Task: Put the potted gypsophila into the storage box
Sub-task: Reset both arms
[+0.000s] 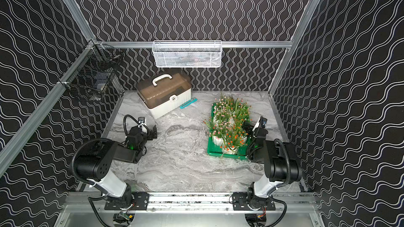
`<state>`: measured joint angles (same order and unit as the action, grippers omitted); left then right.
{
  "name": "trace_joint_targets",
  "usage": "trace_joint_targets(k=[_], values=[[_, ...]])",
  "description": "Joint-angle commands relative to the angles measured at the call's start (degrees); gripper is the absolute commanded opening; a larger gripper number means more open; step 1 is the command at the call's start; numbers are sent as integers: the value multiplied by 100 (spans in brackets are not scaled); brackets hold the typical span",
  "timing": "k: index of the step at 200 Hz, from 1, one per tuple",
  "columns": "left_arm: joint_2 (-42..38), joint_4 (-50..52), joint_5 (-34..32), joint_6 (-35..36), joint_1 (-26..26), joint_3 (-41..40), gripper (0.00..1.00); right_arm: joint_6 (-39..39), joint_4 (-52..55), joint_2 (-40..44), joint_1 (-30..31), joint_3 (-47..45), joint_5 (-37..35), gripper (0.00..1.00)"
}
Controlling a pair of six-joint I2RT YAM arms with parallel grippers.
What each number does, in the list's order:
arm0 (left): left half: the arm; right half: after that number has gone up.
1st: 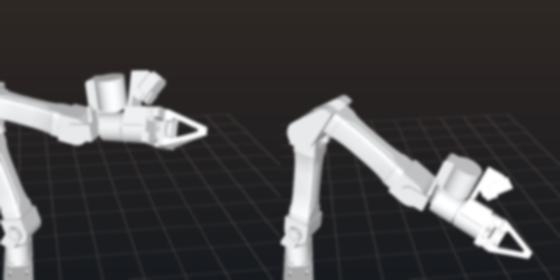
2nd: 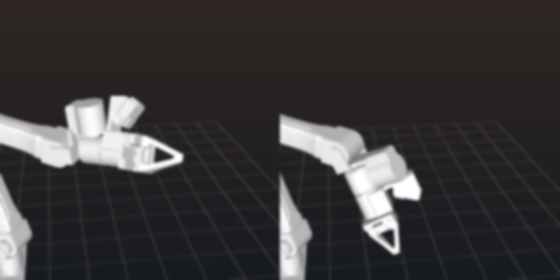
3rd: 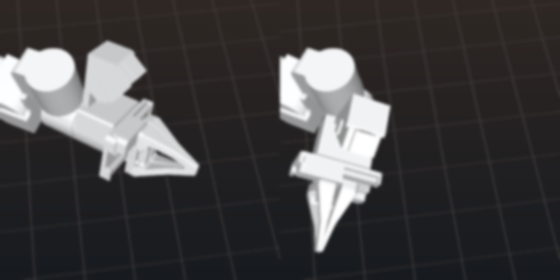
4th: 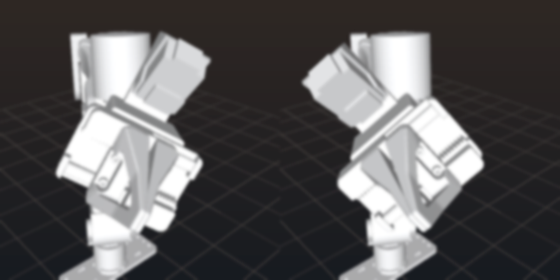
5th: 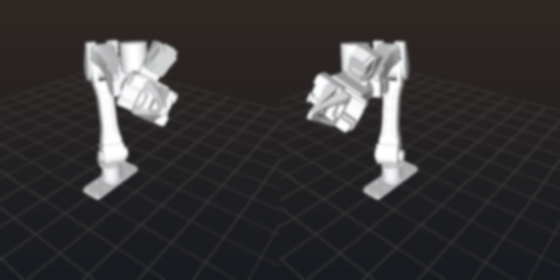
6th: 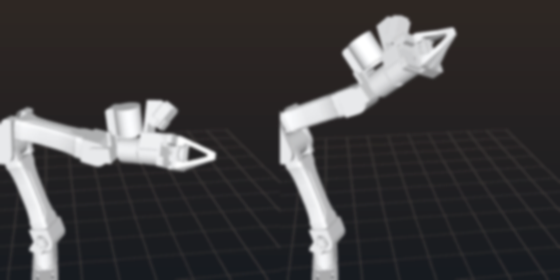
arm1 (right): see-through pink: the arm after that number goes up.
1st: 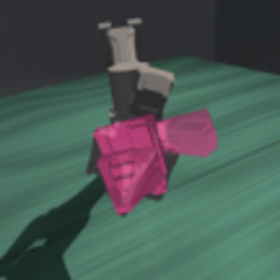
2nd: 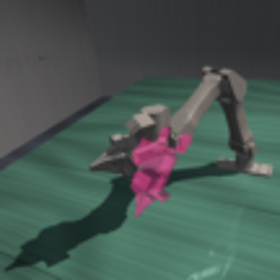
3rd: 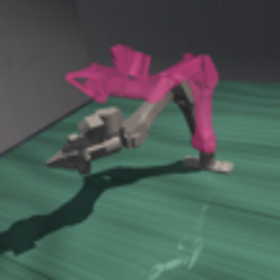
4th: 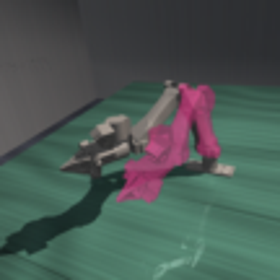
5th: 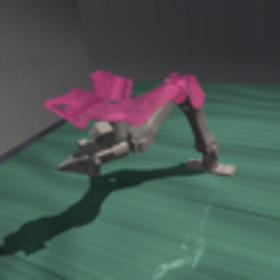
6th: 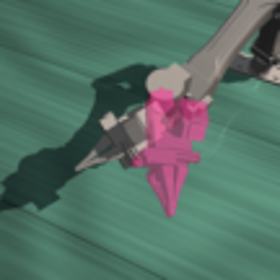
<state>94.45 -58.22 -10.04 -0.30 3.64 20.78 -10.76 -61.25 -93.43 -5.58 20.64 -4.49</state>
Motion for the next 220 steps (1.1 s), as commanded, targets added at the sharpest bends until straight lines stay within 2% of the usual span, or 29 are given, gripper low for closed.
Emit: trace_joint_targets(k=[1,26,44,220], values=[[12,-68,16,42,1,32,99,249,-181,-234,57,-86,-25,100],[14,-65,7,50,14,46,99,260,566,-73,141,142,-197,100],[14,-66,2,49,14,43,99,390,348,-205,311,160,-480,100],[20,-67,-26,64,32,41,99,389,444,-180,321,187,-465,100]])
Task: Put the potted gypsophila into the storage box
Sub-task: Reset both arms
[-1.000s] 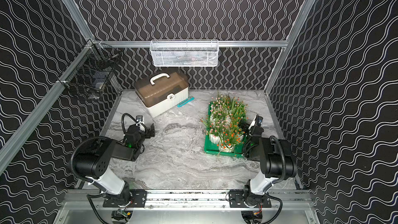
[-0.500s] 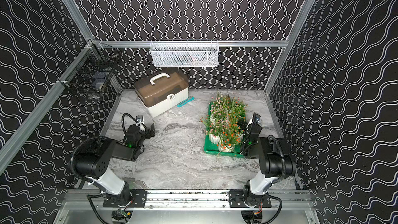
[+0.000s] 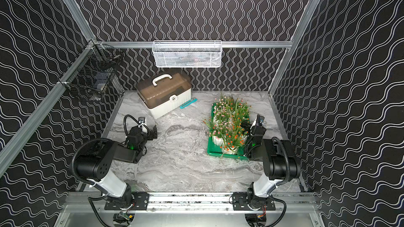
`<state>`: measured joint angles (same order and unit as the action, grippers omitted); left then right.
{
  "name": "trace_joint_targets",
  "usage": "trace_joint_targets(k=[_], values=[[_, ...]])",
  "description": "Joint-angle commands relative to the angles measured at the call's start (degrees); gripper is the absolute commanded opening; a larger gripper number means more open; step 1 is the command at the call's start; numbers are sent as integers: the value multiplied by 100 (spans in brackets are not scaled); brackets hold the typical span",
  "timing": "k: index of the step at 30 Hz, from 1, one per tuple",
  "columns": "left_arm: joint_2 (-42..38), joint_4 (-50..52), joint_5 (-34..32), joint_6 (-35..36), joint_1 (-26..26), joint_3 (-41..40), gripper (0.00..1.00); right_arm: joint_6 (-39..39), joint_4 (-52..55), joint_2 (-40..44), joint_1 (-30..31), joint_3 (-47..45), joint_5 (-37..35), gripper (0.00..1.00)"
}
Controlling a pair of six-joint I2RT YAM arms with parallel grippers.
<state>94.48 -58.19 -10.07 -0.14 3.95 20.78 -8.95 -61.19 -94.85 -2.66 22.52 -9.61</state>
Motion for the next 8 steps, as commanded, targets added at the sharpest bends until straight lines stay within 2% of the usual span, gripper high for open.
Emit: trace_joint_targets(k=[1,8], values=[[18,-69,-23,45,1,41,99,204,435,-40,28,-2,47,100],[20,-99,84,119,27,31,99,209,436,-43,28,-2,46,100]])
